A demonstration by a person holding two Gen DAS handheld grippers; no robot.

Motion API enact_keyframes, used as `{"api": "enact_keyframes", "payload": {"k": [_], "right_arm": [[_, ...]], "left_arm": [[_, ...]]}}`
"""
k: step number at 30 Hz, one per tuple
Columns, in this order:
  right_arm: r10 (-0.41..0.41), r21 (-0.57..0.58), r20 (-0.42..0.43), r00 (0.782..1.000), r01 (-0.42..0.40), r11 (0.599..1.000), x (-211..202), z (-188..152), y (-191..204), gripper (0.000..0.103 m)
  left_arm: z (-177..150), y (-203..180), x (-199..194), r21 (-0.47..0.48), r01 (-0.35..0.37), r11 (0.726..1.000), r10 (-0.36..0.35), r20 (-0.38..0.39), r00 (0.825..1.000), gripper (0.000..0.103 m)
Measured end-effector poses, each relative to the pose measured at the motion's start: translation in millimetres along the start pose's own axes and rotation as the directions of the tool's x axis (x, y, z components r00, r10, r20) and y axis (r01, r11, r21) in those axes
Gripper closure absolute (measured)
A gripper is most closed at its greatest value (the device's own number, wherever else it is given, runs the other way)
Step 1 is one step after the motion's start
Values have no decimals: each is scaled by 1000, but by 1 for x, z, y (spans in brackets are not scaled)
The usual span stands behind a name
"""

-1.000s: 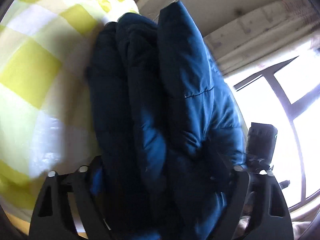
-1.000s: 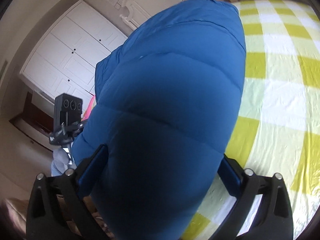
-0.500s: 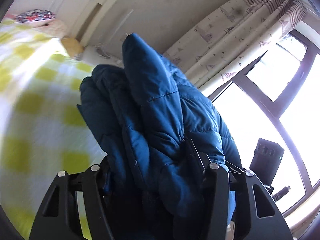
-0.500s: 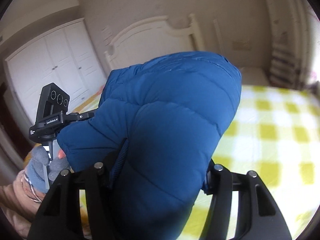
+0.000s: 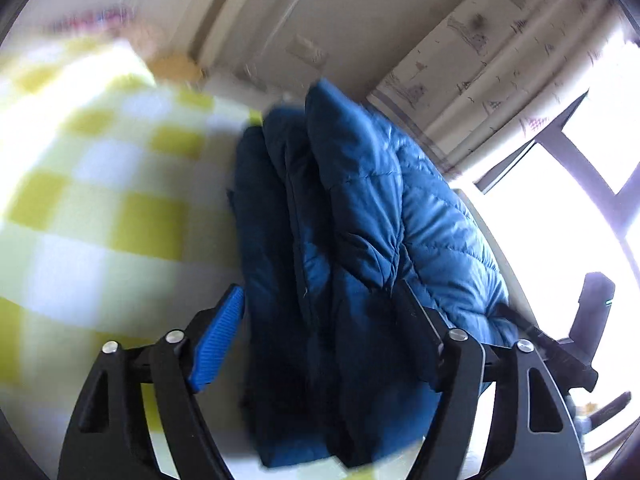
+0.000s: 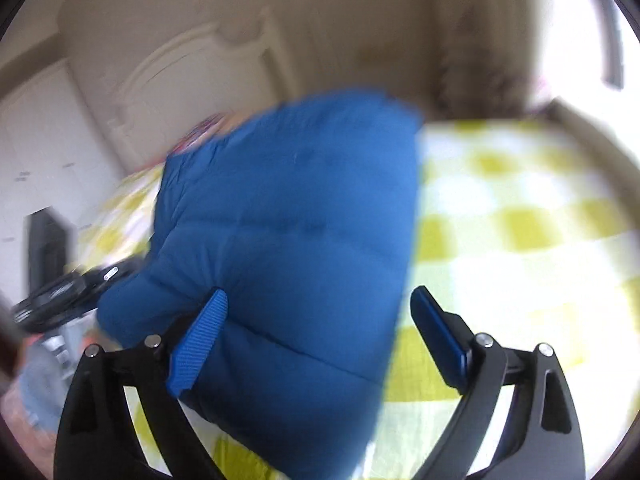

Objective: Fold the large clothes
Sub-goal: 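Lift the jacket bundle with both grippers and set it on the sheet, then open both grippers and withdraw them from the folded jacket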

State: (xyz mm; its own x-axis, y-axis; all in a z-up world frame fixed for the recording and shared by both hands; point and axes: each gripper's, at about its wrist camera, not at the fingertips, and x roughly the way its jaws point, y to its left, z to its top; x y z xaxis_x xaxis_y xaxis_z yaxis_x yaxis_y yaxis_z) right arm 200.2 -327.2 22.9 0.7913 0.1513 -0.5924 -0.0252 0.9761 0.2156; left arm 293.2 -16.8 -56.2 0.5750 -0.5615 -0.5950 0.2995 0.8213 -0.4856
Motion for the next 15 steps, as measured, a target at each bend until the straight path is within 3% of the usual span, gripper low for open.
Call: {"api": "enact_keyframes", "payload": {"k": [2, 3, 4, 6, 9, 12, 13, 15], "right_arm": [[-12, -73, 64, 998, 17, 997, -14, 2, 27, 11], [-29, -125, 77, 997, 39, 991, -14, 2, 44, 9], [-34, -159, 73, 997, 45, 986, -10, 1, 54, 7], [-45, -255, 28, 999, 50, 966, 8, -5, 81, 7], [-145, -405, -47, 988, 113, 907, 27, -29, 109, 7], [-34, -405, -130, 991, -21, 914, 1, -40, 107, 7], [-9, -384, -114, 993, -36, 923, -16, -43, 103, 7], [15, -333, -31, 999, -24, 943, -56, -43, 92, 7]], "left_arm": [[-5, -11, -29, 51, -81, 995, 74, 119, 990, 13], [-8, -17, -43, 43, -125, 991, 115, 191, 975, 9], [-13, -21, -63, 11, -176, 984, 166, 284, 944, 9], [-16, -27, -86, -30, -209, 977, 205, 366, 908, 8], [-15, -42, -116, -1, -300, 954, 272, 418, 867, 8], [-18, -72, -143, 89, -410, 908, 326, 466, 822, 7], [-22, -83, -155, 114, -450, 886, 340, 501, 796, 7], [-31, -103, -180, 137, -477, 868, 332, 554, 764, 7]]}}
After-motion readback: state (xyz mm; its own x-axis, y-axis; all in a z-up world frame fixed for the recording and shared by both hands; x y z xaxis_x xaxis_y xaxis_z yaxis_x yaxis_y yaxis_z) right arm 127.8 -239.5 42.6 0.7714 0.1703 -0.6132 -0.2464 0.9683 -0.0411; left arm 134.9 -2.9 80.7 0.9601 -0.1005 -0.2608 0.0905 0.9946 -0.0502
